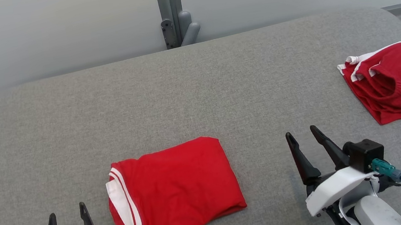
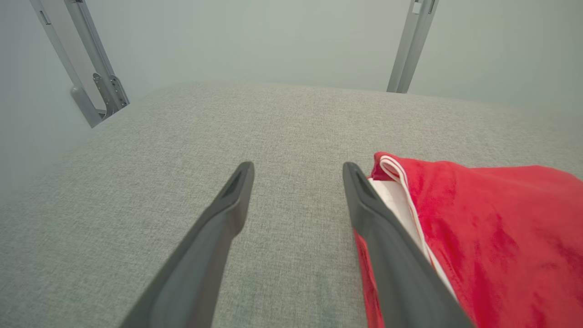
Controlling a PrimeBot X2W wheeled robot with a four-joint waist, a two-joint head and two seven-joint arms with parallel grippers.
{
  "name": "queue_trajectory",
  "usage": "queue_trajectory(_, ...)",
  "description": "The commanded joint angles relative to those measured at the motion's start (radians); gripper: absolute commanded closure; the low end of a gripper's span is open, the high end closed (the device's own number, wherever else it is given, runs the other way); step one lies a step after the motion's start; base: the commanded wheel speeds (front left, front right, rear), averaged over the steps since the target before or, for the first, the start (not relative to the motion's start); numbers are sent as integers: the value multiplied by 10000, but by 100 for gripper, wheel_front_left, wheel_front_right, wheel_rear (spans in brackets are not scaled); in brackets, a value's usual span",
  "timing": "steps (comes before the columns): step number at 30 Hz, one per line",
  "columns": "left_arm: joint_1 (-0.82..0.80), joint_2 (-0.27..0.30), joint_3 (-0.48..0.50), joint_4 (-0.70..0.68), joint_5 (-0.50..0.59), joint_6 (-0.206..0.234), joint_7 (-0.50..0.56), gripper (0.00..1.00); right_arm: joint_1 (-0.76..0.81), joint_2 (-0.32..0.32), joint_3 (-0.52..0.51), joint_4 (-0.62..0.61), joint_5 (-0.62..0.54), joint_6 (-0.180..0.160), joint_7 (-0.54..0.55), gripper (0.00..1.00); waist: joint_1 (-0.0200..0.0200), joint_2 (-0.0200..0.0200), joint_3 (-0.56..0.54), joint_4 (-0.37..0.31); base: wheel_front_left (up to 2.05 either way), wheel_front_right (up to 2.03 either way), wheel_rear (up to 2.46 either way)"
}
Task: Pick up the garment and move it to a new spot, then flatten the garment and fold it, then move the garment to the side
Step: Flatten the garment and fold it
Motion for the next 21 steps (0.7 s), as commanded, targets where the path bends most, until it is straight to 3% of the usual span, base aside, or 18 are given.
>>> queue_trajectory(1, 154, 42, 44, -64, 96, -25, 5, 0, 149, -5, -70, -102, -205, -1, -26, 0, 0, 30, -147, -97, 0, 0, 0)
queue_trajectory(21, 542, 42, 485, -85, 638, -472, 6, 0, 1020, 176, -1074, -425, -1380, -1, -25, 0, 0, 30, -468, -468, 0, 0, 0)
